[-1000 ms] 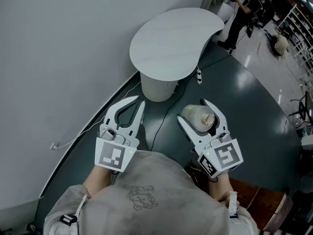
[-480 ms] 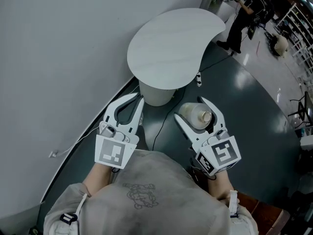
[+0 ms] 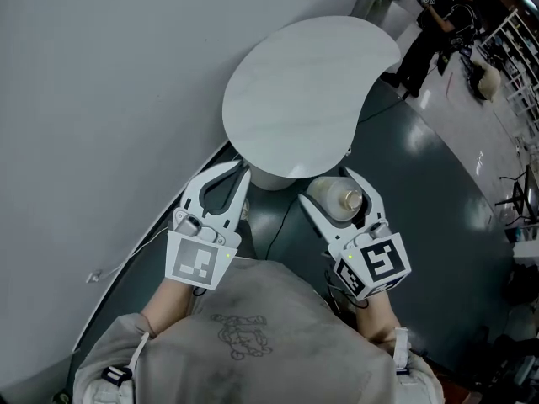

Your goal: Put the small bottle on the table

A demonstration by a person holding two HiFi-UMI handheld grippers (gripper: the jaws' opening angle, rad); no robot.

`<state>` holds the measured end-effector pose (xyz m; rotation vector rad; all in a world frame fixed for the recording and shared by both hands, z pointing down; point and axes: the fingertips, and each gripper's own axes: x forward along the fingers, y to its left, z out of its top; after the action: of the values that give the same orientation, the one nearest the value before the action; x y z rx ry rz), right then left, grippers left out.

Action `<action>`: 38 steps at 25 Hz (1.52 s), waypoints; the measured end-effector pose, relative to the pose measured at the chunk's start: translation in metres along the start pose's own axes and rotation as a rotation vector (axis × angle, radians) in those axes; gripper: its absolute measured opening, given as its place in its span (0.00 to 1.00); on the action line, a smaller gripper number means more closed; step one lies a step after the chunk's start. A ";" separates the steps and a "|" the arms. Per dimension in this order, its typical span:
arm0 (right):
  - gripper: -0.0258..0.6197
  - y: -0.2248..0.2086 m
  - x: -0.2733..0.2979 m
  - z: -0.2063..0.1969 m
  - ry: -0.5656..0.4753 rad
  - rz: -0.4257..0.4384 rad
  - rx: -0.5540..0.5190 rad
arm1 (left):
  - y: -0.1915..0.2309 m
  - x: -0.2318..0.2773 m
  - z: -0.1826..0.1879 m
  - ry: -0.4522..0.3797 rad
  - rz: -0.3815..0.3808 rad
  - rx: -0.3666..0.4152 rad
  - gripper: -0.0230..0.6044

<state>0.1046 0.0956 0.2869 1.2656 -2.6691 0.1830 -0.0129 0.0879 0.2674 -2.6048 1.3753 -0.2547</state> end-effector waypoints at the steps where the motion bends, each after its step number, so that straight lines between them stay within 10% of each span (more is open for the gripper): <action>1: 0.57 -0.004 0.013 0.004 0.003 0.001 0.003 | 0.010 0.008 -0.002 0.002 -0.004 0.000 0.09; 22: 0.57 -0.052 0.191 0.060 0.026 0.028 -0.041 | 0.144 0.135 -0.032 0.015 -0.131 0.053 0.09; 38: 0.57 -0.108 0.239 0.046 0.069 0.093 -0.049 | 0.168 0.195 -0.059 0.064 -0.044 -0.019 0.09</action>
<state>0.0351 -0.1618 0.2975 1.1016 -2.6585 0.1692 -0.0518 -0.1719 0.2968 -2.6671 1.3481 -0.3362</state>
